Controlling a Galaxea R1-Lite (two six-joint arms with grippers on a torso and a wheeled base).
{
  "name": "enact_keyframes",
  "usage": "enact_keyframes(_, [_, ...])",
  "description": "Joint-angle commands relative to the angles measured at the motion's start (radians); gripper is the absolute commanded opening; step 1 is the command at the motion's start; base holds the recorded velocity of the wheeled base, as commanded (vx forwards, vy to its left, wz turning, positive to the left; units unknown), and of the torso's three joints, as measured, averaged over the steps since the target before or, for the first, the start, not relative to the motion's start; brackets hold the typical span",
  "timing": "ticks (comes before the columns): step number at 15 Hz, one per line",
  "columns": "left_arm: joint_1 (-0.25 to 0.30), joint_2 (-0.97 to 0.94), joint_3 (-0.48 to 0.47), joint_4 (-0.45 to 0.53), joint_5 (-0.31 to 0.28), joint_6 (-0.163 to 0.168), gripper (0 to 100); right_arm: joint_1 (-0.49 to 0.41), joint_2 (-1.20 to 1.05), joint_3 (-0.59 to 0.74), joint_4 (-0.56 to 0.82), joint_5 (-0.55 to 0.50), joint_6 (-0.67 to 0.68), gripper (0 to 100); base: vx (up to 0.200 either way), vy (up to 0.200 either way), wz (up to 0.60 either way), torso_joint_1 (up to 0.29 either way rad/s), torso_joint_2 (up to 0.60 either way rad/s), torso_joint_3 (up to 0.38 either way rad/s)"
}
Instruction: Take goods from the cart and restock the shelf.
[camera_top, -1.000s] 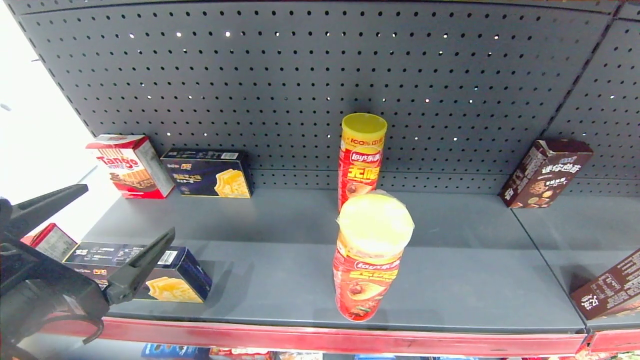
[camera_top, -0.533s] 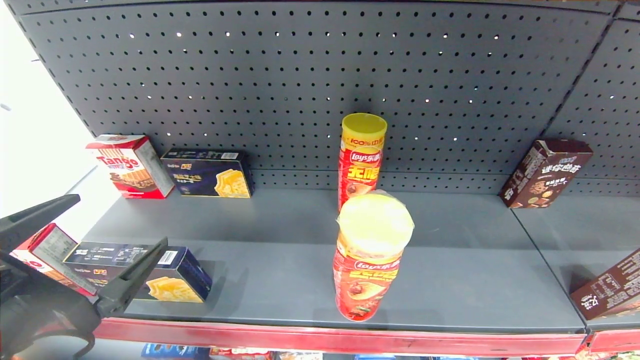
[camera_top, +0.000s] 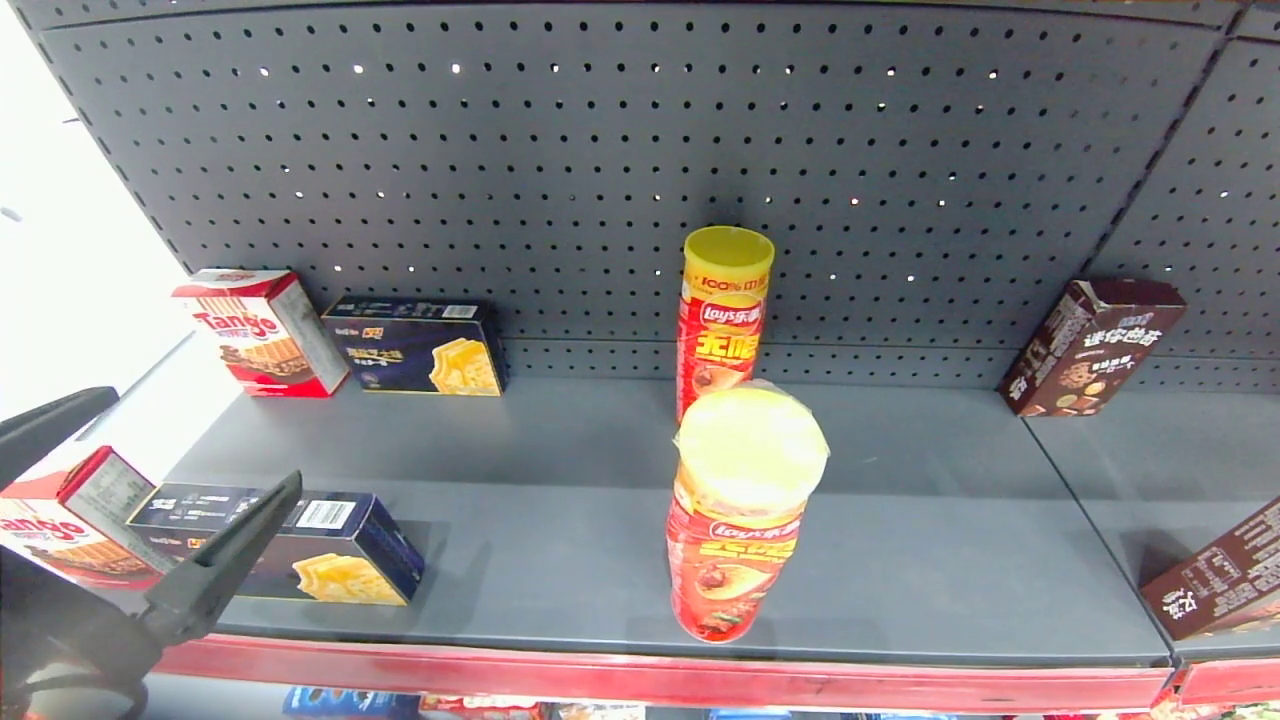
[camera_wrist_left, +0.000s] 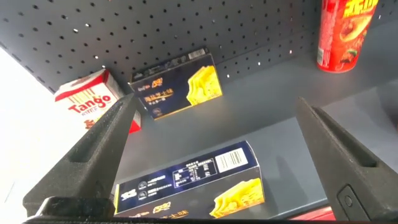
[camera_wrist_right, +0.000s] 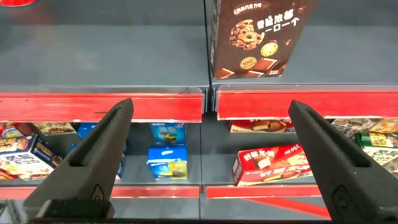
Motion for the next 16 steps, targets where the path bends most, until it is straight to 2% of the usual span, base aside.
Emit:
enact_keyframes(1, [-0.011,-0.044,0.010,-0.002,-0.004,-0.005,100,-0.001,-0.005,0.000,0.000,0.000,-0.001,100,0.000,0.000,0.00,0.000,0.00,0.000])
enact_keyframes(5, [-0.007,-0.131,0.006,0.003,0.001,-0.003,100,0.000,-0.005,0.000,0.000,0.000,-0.001,100,0.000,0.000,0.00,0.000,0.00,0.000])
enact_keyframes(6, [-0.018,-0.185,0.032,0.001,-0.005,-0.012,100,0.000,-0.005,0.000,0.000,0.000,-0.001,100,0.000,0.000,0.00,0.000,0.00,0.000])
enact_keyframes(7, [-0.006,-0.281,0.084,0.006,-0.002,-0.016,100,0.000,-0.005,0.000,0.000,0.000,-0.001,100,0.000,0.000,0.00,0.000,0.00,0.000])
enact_keyframes(8, [-0.004,-0.386,0.127,0.038,-0.004,-0.011,100,-0.001,-0.005,0.000,0.000,0.000,-0.001,100,0.000,0.000,0.00,0.000,0.00,0.000])
enact_keyframes(10, [-0.003,-0.588,0.132,0.198,-0.002,0.015,100,0.000,-0.005,0.000,0.000,0.000,-0.001,100,0.000,0.000,0.00,0.000,0.00,0.000])
enact_keyframes(11, [0.037,-0.758,0.112,0.383,-0.005,0.023,100,-0.001,-0.005,0.000,0.000,0.000,-0.001,100,0.000,0.000,0.00,0.000,0.00,0.000])
enact_keyframes(12, [0.187,-0.824,0.112,0.442,-0.011,-0.005,100,0.000,-0.005,0.000,0.000,0.000,-0.001,100,0.000,0.000,0.00,0.000,0.00,0.000])
enact_keyframes(13, [0.312,-0.763,0.130,0.396,-0.033,-0.078,100,0.000,-0.005,0.000,0.000,0.000,-0.001,100,0.000,0.000,0.00,0.000,0.00,0.000])
enact_keyframes(14, [0.393,-0.689,0.201,0.285,-0.105,-0.143,100,-0.001,-0.005,0.000,0.000,0.000,-0.001,100,0.000,0.000,0.00,0.000,0.00,0.000])
enact_keyframes(15, [0.428,-0.685,0.296,0.204,-0.180,-0.147,100,0.000,-0.005,0.000,0.000,0.000,-0.001,100,0.000,0.000,0.00,0.000,0.00,0.000])
enact_keyframes(16, [0.454,-0.712,0.297,0.258,-0.237,-0.151,100,0.000,-0.005,0.000,0.000,0.000,-0.001,100,0.000,0.000,0.00,0.000,0.00,0.000])
